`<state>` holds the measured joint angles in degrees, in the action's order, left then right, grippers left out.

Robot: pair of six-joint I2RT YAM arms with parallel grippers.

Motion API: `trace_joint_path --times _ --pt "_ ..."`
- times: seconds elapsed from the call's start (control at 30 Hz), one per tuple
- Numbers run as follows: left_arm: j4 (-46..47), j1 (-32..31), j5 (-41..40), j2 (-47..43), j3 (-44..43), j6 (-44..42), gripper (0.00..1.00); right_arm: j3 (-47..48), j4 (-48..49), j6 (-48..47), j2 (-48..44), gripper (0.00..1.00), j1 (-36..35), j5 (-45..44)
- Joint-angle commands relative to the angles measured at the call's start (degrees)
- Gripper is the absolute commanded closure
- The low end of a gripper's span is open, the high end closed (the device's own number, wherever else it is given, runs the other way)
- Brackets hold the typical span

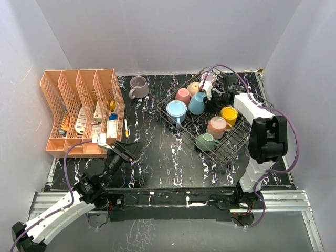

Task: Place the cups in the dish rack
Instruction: Turn the cup upside down in the dish rack.

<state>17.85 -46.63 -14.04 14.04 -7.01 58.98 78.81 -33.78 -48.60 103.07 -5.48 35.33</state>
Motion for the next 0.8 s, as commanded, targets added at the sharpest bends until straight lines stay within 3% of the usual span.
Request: trace_joint_path --times 0.0,0.77 --pt "0.0 0.0 -0.5 -0.6 -2.2 -1.0 0.16 4.9 1.8 -2.7 -0.2 0.92 0.3 0.7" --pt "-0.7 0.0 -0.6 -0.8 -2.5 -0.9 0.16 12.1 -3.1 -7.0 5.8 0.92 0.3 -3.0"
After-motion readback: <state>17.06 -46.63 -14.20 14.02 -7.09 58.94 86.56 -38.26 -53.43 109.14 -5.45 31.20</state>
